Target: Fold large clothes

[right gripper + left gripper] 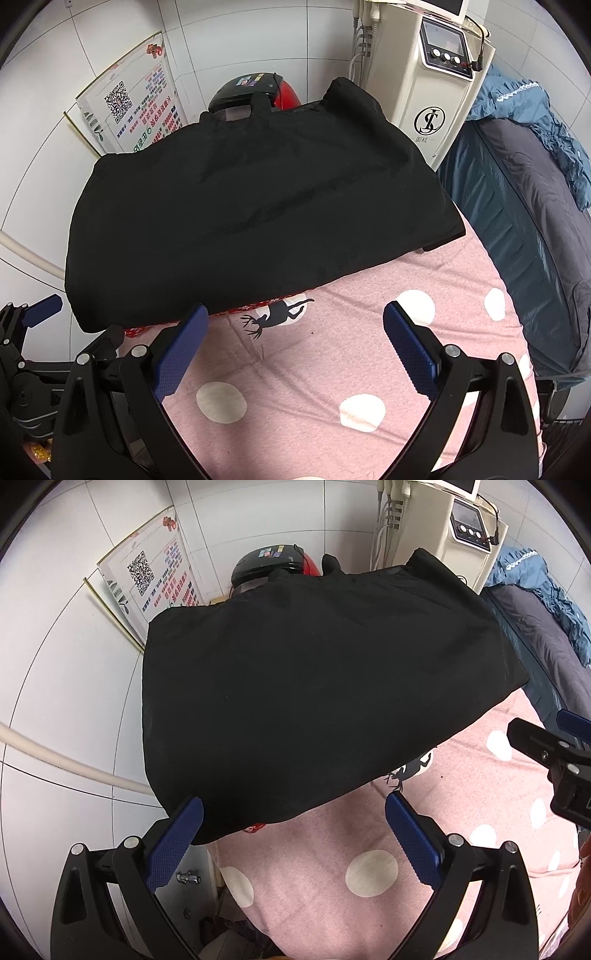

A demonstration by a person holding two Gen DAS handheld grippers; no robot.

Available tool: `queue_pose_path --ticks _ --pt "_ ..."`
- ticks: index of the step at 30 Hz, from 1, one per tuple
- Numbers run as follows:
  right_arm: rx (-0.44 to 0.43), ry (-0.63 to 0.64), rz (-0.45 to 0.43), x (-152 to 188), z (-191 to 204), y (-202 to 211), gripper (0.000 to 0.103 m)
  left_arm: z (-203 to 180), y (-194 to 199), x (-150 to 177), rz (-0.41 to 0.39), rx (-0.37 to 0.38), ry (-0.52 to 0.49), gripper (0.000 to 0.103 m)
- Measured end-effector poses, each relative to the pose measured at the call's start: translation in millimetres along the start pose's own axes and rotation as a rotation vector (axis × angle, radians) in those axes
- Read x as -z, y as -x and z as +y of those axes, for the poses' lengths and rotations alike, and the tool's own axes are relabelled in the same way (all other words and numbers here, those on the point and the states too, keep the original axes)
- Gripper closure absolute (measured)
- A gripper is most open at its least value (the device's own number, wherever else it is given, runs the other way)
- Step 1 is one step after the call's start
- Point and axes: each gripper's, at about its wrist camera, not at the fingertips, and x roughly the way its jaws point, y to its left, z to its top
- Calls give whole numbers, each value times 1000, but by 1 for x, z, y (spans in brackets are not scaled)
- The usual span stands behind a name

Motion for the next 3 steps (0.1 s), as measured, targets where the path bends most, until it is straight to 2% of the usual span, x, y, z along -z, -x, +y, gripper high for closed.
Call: queue_pose_path --ticks 3 --pt "-1 4 1 0 2 0 9 0 0 1 0 -4 1 6"
